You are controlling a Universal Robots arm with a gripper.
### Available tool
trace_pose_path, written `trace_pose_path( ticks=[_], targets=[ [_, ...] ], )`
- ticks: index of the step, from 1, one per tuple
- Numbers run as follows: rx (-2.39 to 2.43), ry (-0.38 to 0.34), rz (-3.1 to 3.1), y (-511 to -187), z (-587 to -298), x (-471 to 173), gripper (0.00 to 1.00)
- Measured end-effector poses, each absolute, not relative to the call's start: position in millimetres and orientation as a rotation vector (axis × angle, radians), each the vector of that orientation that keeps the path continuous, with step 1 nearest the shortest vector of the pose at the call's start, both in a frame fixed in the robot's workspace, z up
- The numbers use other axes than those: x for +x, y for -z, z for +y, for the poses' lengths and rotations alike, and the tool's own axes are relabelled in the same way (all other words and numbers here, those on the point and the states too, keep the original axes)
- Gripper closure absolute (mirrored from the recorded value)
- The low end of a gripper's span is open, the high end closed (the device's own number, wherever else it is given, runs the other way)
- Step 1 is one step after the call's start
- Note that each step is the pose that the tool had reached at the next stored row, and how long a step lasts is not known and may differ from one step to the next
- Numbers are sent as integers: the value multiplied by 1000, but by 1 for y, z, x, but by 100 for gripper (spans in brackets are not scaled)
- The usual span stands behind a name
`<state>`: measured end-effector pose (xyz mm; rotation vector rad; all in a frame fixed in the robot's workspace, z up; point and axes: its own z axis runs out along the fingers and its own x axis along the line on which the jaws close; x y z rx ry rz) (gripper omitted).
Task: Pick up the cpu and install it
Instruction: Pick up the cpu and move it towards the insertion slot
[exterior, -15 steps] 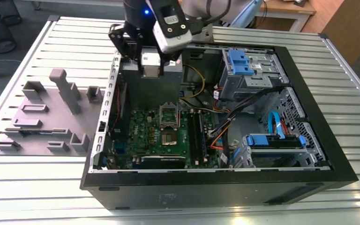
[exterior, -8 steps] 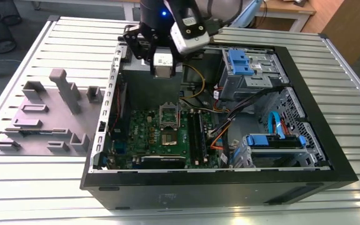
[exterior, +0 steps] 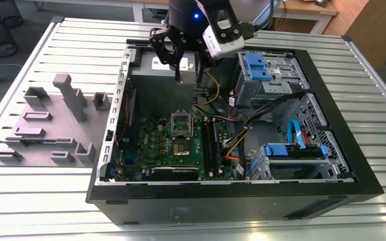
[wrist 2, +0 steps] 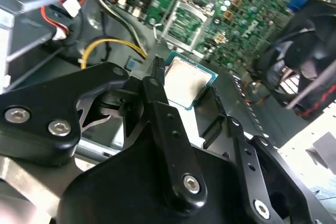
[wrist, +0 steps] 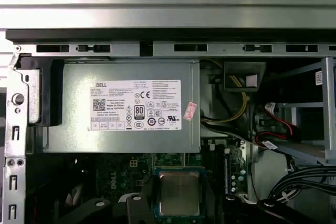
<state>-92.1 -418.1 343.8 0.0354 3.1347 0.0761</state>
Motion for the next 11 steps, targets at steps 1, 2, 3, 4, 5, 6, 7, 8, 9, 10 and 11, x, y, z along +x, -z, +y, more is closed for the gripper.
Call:
trace_pose_path(
  ticks=[1,2,3,4,5,6,7,8,9,10,11],
  targets=[
    [35,-76,3135,-344,-418,-89,53],
    [35,-76,3135,-344,-418,-88,53],
    [35,-76,3135,-343,-418,-87,53],
    [36,-76,3135,-343,-418,-87,53],
    [36,-76,3135,-343,-418,-87,53],
    [35,-76,3135,-343,-419,-87,53],
    [35,-76,3135,-343,-420,-87,53],
    [36,-76,3135,-343,-420,-87,53],
    [36,-76,3135,-343,-427,-87,53],
    [36,-76,3135,-342,-428,-87,53],
    [36,-76,3135,-342,-430,-87,53]
  ],
)
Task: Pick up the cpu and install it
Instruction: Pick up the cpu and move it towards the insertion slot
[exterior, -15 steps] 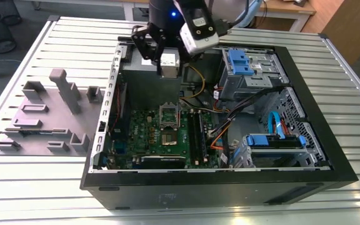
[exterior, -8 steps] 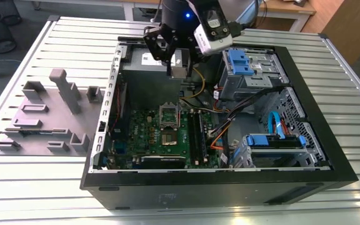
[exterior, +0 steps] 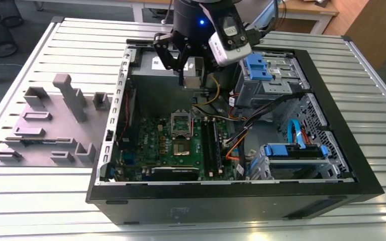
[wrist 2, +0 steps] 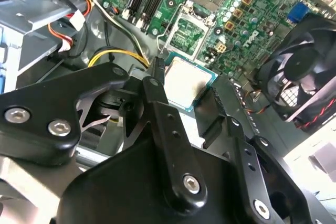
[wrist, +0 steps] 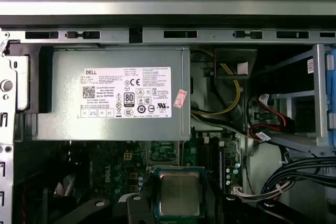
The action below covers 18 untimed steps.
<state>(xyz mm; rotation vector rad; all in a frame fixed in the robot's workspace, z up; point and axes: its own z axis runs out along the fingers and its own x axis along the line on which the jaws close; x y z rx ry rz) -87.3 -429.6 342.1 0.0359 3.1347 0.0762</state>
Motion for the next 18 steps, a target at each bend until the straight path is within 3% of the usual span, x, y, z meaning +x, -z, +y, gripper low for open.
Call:
trace_pose_path(
  ticks=[18],
  targets=[
    [39,-76,3135,-332,-444,-87,53]
  ],
)
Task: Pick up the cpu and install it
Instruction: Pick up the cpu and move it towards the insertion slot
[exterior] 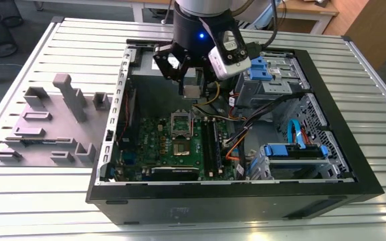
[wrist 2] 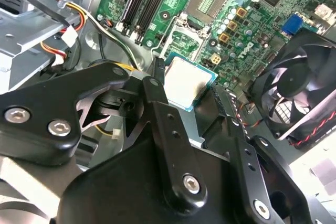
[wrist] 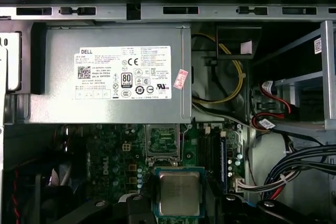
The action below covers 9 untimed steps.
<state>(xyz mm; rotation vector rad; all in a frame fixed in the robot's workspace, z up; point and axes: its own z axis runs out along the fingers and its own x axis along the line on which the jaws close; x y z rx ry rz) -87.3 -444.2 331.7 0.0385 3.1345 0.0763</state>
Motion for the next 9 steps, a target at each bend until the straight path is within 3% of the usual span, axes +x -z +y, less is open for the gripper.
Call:
trace_pose_path(
  ticks=[9],
  targets=[
    [39,-76,3135,-321,-445,-87,53]
  ],
)
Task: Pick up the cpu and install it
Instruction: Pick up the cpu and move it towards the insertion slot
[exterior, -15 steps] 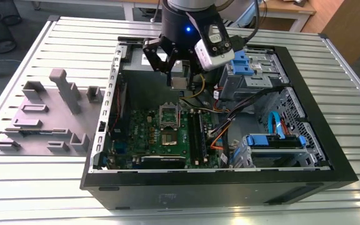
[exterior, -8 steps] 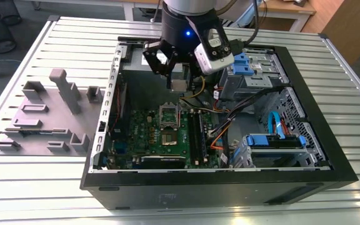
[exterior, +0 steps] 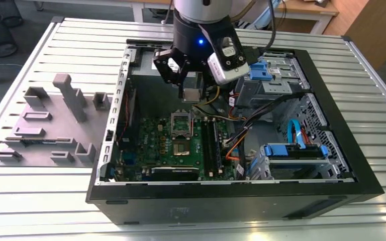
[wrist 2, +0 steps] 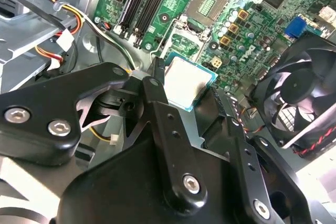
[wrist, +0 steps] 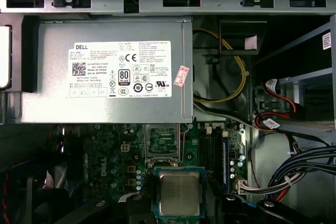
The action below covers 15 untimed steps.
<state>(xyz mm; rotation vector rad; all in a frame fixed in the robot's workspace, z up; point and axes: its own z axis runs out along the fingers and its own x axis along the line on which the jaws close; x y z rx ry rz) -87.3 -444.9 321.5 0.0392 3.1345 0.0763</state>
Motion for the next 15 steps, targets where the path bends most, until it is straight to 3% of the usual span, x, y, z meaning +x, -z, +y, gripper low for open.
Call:
trace_pose_path(
  ticks=[15],
  targets=[
    [39,-76,3135,-311,-453,-87,53]
  ],
)
